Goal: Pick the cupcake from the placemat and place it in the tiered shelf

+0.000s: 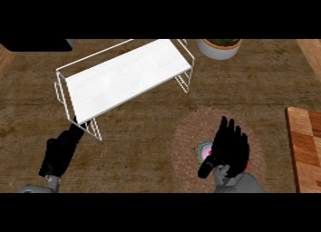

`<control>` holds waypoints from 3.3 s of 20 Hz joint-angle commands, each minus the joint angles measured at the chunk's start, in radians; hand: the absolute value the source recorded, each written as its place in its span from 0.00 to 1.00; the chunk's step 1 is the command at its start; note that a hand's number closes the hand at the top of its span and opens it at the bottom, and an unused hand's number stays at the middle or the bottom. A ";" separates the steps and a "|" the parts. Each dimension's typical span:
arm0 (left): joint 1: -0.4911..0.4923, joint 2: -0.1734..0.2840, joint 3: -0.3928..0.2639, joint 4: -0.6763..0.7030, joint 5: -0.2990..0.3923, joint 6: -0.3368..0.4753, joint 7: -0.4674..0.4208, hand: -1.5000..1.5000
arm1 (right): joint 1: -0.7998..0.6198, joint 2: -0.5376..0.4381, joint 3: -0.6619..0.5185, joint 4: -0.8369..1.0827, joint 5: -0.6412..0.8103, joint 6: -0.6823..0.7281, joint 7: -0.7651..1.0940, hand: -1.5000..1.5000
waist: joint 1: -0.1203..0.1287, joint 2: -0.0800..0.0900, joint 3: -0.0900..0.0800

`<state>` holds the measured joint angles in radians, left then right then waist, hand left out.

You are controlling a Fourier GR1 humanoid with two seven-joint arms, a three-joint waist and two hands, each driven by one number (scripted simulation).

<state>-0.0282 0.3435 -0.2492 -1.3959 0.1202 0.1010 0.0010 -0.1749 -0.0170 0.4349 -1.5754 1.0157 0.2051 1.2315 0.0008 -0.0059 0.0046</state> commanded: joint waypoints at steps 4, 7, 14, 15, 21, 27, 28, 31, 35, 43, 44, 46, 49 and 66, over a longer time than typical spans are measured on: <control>0.000 0.020 0.007 -0.037 -0.011 -0.012 0.068 0.50 | -0.052 0.016 -0.002 0.085 -0.011 0.039 0.220 0.00 | 0.009 0.006 -0.005; -0.024 -0.024 -0.010 0.006 -0.024 -0.003 0.074 0.50 | -0.091 0.016 -0.014 0.160 -0.023 0.020 0.194 0.00 | 0.010 0.008 -0.005; 0.020 -0.048 0.019 0.101 -0.032 -0.032 -0.039 0.50 | -0.060 0.016 0.033 0.198 -0.026 0.004 0.085 1.00 | 0.004 0.008 -0.005; 0.036 -0.029 0.004 -0.023 -0.052 -0.018 0.050 0.50 | -0.046 0.016 0.065 0.151 -0.043 -0.020 0.120 1.00 | 0.006 0.005 -0.004; -0.041 -0.035 0.073 0.074 -0.024 -0.065 0.028 0.50 | -0.093 0.016 0.013 0.218 0.012 -0.070 0.040 1.00 | 0.000 0.007 -0.005; -0.032 -0.055 0.058 0.072 -0.055 -0.045 0.033 0.50 | -0.103 0.016 0.068 0.115 0.104 -0.029 0.156 1.00 | -0.006 0.004 -0.005; 0.062 -0.044 0.059 -0.002 -0.061 -0.062 0.011 0.50 | -0.111 0.014 0.017 0.121 0.121 0.000 -0.016 1.00 | 0.002 0.005 -0.005; 0.051 -0.045 0.043 -0.015 -0.046 -0.073 0.037 0.50 | -0.146 -0.095 0.050 0.099 -0.021 0.056 -0.391 1.00 | 0.010 0.004 -0.004; 0.020 -0.059 0.036 -0.011 -0.078 -0.039 0.067 0.50 | -0.139 -0.144 0.124 -0.012 -0.078 0.087 -0.595 1.00 | -0.003 0.003 -0.004; 0.031 -0.037 0.083 0.030 -0.055 -0.094 0.027 0.50 | -0.229 -0.232 -0.029 -0.357 -0.099 0.196 -0.562 1.00 | -0.009 0.003 -0.005; 0.024 -0.062 0.068 0.035 -0.079 -0.068 0.034 0.50 | -0.199 -0.225 -0.032 -0.382 -0.089 0.149 -0.573 1.00 | -0.010 0.003 -0.005; 0.051 -0.049 0.069 -0.002 -0.076 -0.070 0.028 0.50 | -0.269 -0.177 -0.151 -0.404 -0.174 0.125 -0.570 1.00 | -0.002 0.003 -0.004; -0.020 -0.062 0.091 0.084 -0.060 -0.101 0.022 0.50 | -0.341 -0.069 -0.131 -0.401 -0.146 0.095 -0.492 1.00 | -0.003 0.006 -0.005; -0.003 -0.089 0.100 0.041 -0.104 -0.116 0.020 0.50 | -0.953 0.001 -0.384 0.387 -0.087 -0.120 -0.620 1.00 | 0.024 0.011 -0.005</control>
<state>-0.0318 0.2535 -0.1591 -1.3480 0.0097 0.0031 0.0287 -1.0626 -0.0532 0.0618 -1.3715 0.9004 0.1860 0.6651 0.0206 0.0045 -0.0008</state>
